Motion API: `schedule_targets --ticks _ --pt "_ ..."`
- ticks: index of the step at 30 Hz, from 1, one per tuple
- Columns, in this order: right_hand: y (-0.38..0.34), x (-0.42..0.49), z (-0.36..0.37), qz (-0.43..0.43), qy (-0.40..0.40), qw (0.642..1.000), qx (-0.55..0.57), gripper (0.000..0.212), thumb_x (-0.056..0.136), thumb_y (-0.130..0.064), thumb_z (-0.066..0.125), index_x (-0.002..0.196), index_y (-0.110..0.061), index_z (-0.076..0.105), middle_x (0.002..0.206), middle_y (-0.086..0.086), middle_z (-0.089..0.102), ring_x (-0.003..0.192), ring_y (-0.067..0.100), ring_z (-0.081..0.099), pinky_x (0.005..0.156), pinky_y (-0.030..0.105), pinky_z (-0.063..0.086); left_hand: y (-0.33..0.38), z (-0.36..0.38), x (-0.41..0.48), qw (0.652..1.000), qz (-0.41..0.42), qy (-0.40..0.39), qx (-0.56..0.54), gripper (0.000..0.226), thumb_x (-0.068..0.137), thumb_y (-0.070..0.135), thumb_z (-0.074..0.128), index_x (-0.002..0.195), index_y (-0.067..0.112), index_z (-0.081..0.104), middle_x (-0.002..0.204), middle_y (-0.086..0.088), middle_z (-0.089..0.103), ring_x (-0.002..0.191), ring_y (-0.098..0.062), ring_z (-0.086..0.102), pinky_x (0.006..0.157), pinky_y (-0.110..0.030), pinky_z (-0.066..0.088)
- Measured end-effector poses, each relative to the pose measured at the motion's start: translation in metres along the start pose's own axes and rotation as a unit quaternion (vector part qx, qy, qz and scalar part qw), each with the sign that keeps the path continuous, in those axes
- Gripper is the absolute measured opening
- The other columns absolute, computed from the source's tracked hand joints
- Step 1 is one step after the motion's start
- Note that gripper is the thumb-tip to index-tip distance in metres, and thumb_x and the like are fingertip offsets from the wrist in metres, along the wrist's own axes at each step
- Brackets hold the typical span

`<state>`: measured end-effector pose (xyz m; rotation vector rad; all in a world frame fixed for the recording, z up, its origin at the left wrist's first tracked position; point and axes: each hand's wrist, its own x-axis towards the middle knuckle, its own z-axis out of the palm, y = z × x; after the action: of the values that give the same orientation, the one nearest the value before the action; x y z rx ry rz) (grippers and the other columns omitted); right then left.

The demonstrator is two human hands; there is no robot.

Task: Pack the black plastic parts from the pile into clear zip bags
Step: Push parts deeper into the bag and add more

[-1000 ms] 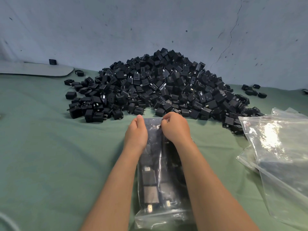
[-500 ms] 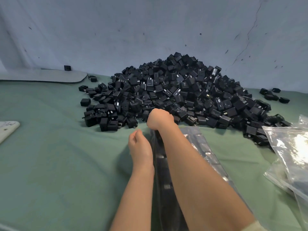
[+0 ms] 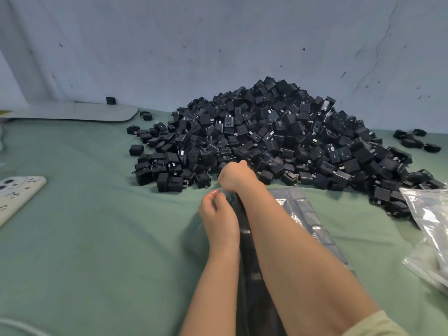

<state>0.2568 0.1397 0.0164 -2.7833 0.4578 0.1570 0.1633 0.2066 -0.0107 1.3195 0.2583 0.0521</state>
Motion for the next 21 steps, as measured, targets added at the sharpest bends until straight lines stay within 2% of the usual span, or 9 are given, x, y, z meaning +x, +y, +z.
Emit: schedule_targets --ticks 3,5,9,11,13,14,16,18,21 --pt "0.0 -0.003 0.003 -0.018 -0.004 1.0 -0.021 0.028 0.089 -0.006 0.038 0.109 -0.004 0.057 0.127 0.02 0.05 0.101 0.027 0.046 0.079 0.035 0.041 -0.001 -0.001 0.0 1.0 0.003 0.002 0.003 0.024 0.096 0.017 0.042 0.117 0.015 0.055 0.118 0.002 0.053 0.105 -0.012 0.047 0.09 -0.024 0.034" --pt "0.001 -0.007 0.002 -0.015 0.018 1.0 -0.016 0.015 0.089 -0.007 0.042 0.094 -0.005 0.057 0.119 0.017 0.059 0.096 0.028 0.051 0.081 0.033 0.042 -0.001 -0.002 0.0 1.0 -0.002 0.003 0.007 0.023 0.097 0.018 0.042 0.117 0.017 0.054 0.12 0.002 0.052 0.106 -0.012 0.046 0.091 -0.024 0.033" --pt "0.006 -0.017 -0.014 -0.022 0.095 0.988 0.117 0.025 0.09 -0.014 0.047 0.111 -0.023 0.059 0.12 0.008 0.059 0.111 0.031 0.052 0.095 0.04 0.045 0.001 -0.004 0.001 1.0 0.004 0.014 0.006 0.025 0.096 0.019 0.042 0.118 0.017 0.053 0.126 -0.002 0.055 0.109 -0.015 0.048 0.089 -0.024 0.033" --pt "0.013 -0.03 -0.026 -0.048 0.111 0.962 0.246 0.016 0.091 -0.019 0.051 0.104 -0.029 0.052 0.11 0.003 0.06 0.096 0.022 0.057 0.082 0.035 0.049 0.005 -0.006 0.0 1.0 0.012 0.011 0.001 0.028 0.096 0.02 0.042 0.122 0.017 0.054 0.13 -0.005 0.055 0.114 -0.019 0.05 0.088 -0.023 0.033" --pt "0.022 -0.052 -0.039 -0.074 0.101 0.93 0.346 0.016 0.09 -0.022 0.056 0.102 -0.027 0.047 0.099 0.0 0.062 0.076 0.011 0.056 0.064 0.026 0.046 0.011 -0.008 -0.003 1.0 0.024 -0.01 -0.008 0.033 0.096 0.021 0.043 0.128 0.019 0.053 0.134 -0.006 0.053 0.122 -0.021 0.049 0.095 -0.027 0.038" --pt "0.028 -0.065 -0.043 -0.079 0.084 0.918 0.38 0.018 0.09 -0.022 0.058 0.103 -0.025 0.045 0.096 0.001 0.066 0.07 0.009 0.058 0.064 0.027 0.049 0.015 -0.009 -0.005 0.999 0.031 -0.027 -0.01 0.033 0.097 0.022 0.044 0.127 0.021 0.054 0.133 -0.005 0.054 0.122 -0.022 0.05 0.099 -0.031 0.04" --pt "0.038 -0.092 -0.045 -0.089 0.059 0.904 0.414 0.021 0.089 -0.025 0.06 0.102 -0.022 0.044 0.088 0.002 0.073 0.065 0.007 0.064 0.076 0.033 0.056 0.022 -0.01 -0.011 0.996 0.049 -0.071 -0.015 0.019 0.097 0.025 0.046 0.106 0.026 0.062 0.112 0.003 0.062 0.106 -0.016 0.057 0.096 -0.033 0.042" --pt "0.045 -0.116 -0.039 -0.09 0.058 0.906 0.409 0.025 0.089 -0.035 0.06 0.102 -0.019 0.046 0.087 0.005 0.073 0.068 0.011 0.067 0.084 0.041 0.057 0.027 -0.012 -0.02 0.991 0.052 -0.121 -0.009 0.025 0.097 0.029 0.047 0.078 0.025 0.061 0.084 0.003 0.064 0.085 -0.015 0.058 0.083 -0.034 0.046" --pt "0.05 -0.148 -0.026 -0.061 0.057 0.902 0.423 0.03 0.091 -0.042 0.057 0.099 -0.015 0.045 0.089 0.011 0.07 0.071 0.018 0.067 0.086 0.048 0.055 0.03 -0.018 -0.036 0.979 0.033 -0.2 0.021 0.028 0.098 0.027 0.048 0.085 0.014 0.068 0.087 -0.011 0.072 0.077 -0.02 0.065 0.079 -0.037 0.055"
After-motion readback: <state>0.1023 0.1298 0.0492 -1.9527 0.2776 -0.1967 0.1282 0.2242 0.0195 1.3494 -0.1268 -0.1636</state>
